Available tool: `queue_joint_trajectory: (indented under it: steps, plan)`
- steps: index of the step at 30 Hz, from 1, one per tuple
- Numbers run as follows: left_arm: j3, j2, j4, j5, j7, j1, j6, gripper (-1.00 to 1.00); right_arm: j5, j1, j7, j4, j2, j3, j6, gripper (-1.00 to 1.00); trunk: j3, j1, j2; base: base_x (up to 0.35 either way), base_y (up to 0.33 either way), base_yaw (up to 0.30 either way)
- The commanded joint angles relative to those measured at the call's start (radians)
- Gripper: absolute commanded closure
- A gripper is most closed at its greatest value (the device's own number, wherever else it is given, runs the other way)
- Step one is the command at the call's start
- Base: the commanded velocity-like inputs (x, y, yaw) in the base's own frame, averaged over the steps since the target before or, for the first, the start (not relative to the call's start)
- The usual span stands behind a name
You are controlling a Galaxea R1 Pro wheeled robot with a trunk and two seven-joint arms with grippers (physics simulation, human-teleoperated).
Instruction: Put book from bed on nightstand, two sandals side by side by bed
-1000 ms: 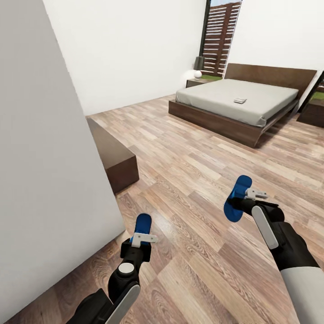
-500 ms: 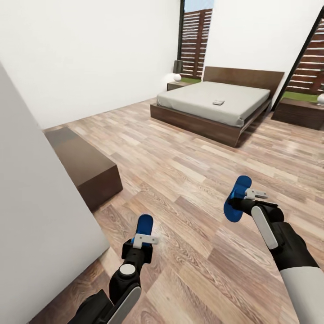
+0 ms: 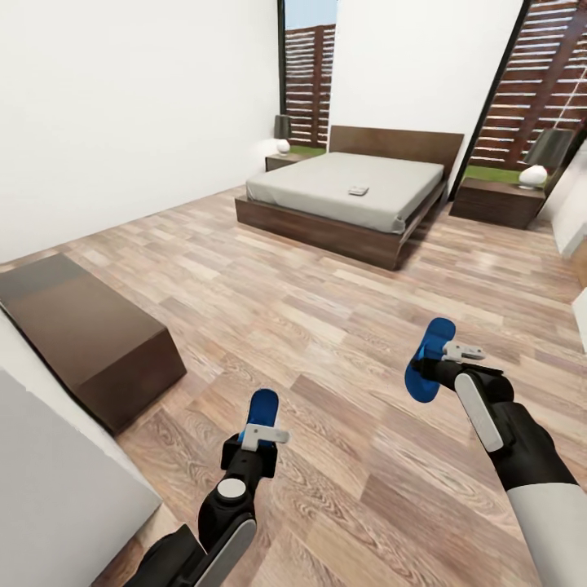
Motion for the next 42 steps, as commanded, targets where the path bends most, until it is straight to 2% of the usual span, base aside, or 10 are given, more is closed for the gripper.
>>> queue_joint_trajectory:
  steps: [1,8,12,18,42]
  plan:
    - [-0.003,0.001,-0.001,0.009,0.01,-0.001,0.002,1.0,-0.009,-0.001,-0.01,-0.002,-0.001,0.003,0.002,1.0,0.0,0.0,0.0,0.328,0.0,-0.258]
    - [-0.001,0.001,0.003,0.011,0.01,-0.001,0.005,1.0,-0.012,-0.001,-0.01,-0.002,0.008,0.015,0.022,1.0,0.005,0.0,0.0,0.332,0.0,-0.267]
    - [-0.001,0.001,0.006,0.013,0.01,-0.001,0.006,1.0,-0.011,-0.001,-0.01,0.01,0.031,0.048,0.03,1.0,0.005,0.0,0.0,0.334,0.0,-0.281]
    - [0.005,0.001,0.026,0.015,0.008,-0.001,0.005,1.0,-0.011,-0.001,-0.01,0.021,0.04,0.067,0.03,1.0,0.005,0.0,0.0,0.335,0.0,-0.284]
    - [0.006,0.001,0.028,0.014,0.01,-0.001,0.005,1.0,-0.01,-0.001,-0.004,0.014,0.038,0.068,0.034,1.0,0.007,0.0,0.0,0.336,0.0,-0.286]
